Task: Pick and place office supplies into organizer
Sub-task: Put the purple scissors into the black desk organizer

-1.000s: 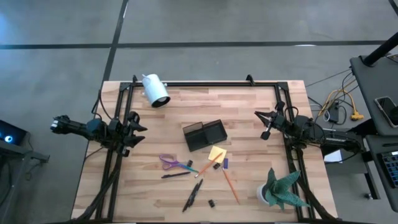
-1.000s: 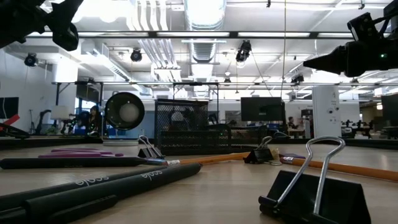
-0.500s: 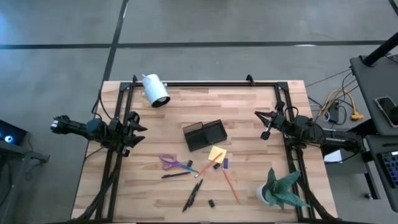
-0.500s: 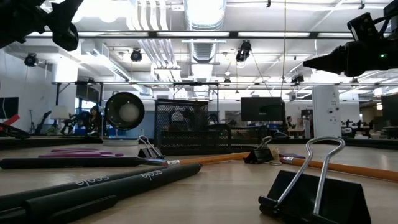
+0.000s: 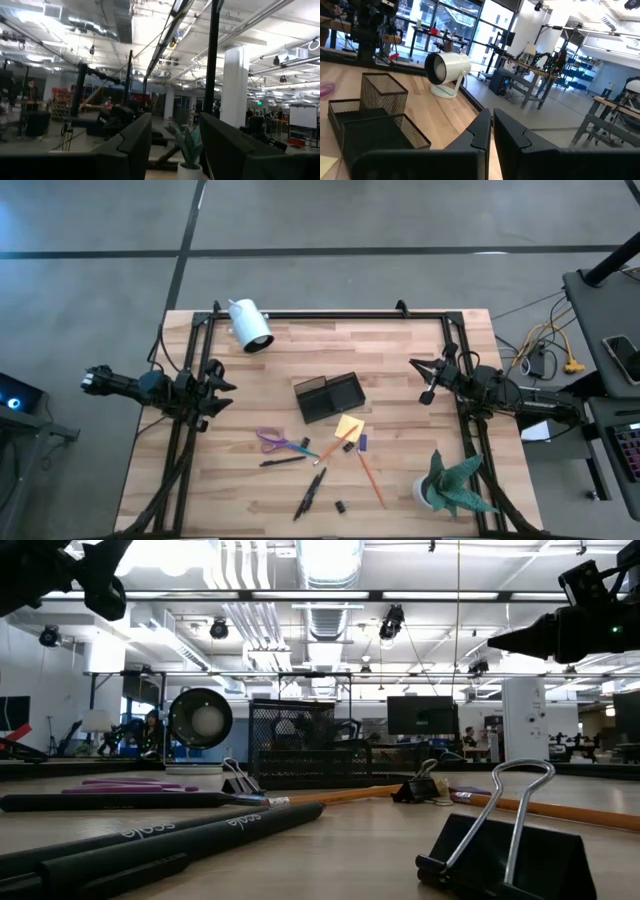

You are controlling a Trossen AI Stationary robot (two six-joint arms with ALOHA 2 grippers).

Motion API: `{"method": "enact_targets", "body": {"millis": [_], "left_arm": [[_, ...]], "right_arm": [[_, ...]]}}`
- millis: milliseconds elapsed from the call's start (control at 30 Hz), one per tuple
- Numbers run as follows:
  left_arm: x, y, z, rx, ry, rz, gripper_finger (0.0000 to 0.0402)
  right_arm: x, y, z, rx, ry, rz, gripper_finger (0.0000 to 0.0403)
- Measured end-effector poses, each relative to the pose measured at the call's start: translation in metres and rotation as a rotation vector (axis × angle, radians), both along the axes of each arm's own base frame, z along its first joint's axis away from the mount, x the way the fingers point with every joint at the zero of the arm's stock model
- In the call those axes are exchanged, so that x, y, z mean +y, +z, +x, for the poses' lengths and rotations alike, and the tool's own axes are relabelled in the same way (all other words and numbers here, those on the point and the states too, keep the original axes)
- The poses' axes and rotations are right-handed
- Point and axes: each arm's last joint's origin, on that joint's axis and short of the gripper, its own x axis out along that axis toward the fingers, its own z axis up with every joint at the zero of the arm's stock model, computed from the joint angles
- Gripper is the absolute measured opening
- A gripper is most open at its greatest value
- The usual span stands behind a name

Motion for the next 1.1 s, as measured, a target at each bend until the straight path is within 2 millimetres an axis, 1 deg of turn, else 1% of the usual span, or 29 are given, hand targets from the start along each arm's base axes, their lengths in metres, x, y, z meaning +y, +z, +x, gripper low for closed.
{"method": "enact_targets", "body": {"millis": [200,300,400,567,667,767,833,1033,1100], "left_arm": [[0.002,0.01,-0.005,-0.111,0.02,-0.025,0.0151],[0.002,0.013,-0.007,-0.139,0.015,-0.041,0.0151],[0.003,0.016,-0.008,-0.157,-0.047,-0.16,0.0151],[0.004,0.022,-0.012,-0.204,-0.202,-0.427,0.0151],[0.005,0.024,-0.014,-0.236,-0.197,-0.457,0.0151],[0.005,0.023,-0.014,-0.231,-0.192,-0.477,0.0151],[0.006,0.024,-0.013,-0.237,-0.162,-0.509,0.0151],[0.014,0.022,-0.013,-0.256,0.093,-0.623,0.0151],[0.015,0.022,-0.013,-0.256,0.149,-0.614,0.0151]], "right_arm": [[0.0,0.0,0.0,0.001,0.0,-0.002,0.0013],[0.0,0.0,0.0,0.003,-0.001,-0.006,0.0013],[0.0,0.0,0.0,0.01,-0.001,-0.01,0.0013],[0.0,-0.001,0.0,0.009,-0.001,-0.006,0.0013],[0.0,-0.001,0.0,0.012,-0.001,-0.009,0.0013],[0.0,-0.001,0.0,0.007,0.0,0.002,0.0013],[0.0,-0.001,0.0,0.011,-0.001,-0.006,0.0013],[0.0,-0.001,0.0,0.008,0.0,0.0,0.0013],[0.0,-0.001,0.0,0.011,0.0,-0.008,0.0013]]}}
